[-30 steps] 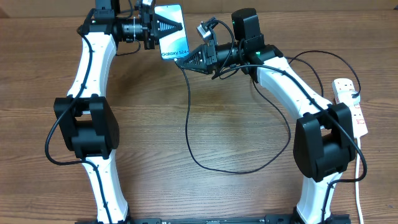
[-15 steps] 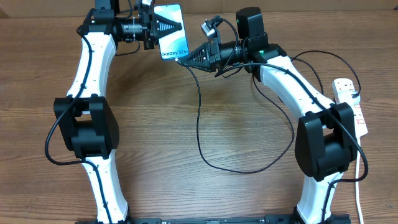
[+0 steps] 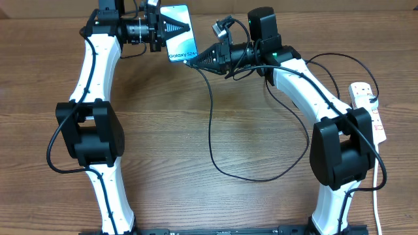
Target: Plug charger to phone and switch on socket
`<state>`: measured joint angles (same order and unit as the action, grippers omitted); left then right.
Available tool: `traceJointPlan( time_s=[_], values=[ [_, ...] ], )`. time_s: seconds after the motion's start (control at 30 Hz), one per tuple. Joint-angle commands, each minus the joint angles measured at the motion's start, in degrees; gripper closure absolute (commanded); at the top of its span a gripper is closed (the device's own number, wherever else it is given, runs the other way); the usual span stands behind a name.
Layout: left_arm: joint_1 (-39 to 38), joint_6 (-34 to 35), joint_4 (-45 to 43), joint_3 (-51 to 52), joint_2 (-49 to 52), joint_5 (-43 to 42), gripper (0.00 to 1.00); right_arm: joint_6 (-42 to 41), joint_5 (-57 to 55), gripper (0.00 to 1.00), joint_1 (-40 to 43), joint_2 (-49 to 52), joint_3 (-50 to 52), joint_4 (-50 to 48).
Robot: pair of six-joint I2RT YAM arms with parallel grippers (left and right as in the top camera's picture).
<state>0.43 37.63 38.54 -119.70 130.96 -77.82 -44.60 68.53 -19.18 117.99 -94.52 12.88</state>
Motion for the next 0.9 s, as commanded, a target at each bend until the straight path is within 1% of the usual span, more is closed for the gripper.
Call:
traceJointPlan(
  time_s=[0.0,0.17,0.57,0.67,0.87],
  values=[
    [-0.35,1.88,0.22,-0.79,-0.55,-1.22,0.96,-4.2,-6.71,0.96,-0.42,-1.88,-1.16,-0.85],
    [-0.35,1.86,0.22,-0.79,-0.55,-0.28,0.96,-5.18,-9.86,0.96,-1.77,-1.88,-1.16,-0.83],
    [-0.26,1.75,0.44,-0.76,-0.55,2.75,0.96,-6.45,-11.43,0.96,-2.73,-1.88,-1.16,-0.68],
    [0.2,1.55,0.48,-0.76,-0.55,4.94,0.96,-2.29,-11.43,0.96,-2.73,-1.88,-1.16,1.7],
    [1.31,0.04,0.76,-0.76,-0.55,7.98,0.96,11.3,-13.14,0.96,-2.73,-1.88,-1.07,14.16]
  ],
)
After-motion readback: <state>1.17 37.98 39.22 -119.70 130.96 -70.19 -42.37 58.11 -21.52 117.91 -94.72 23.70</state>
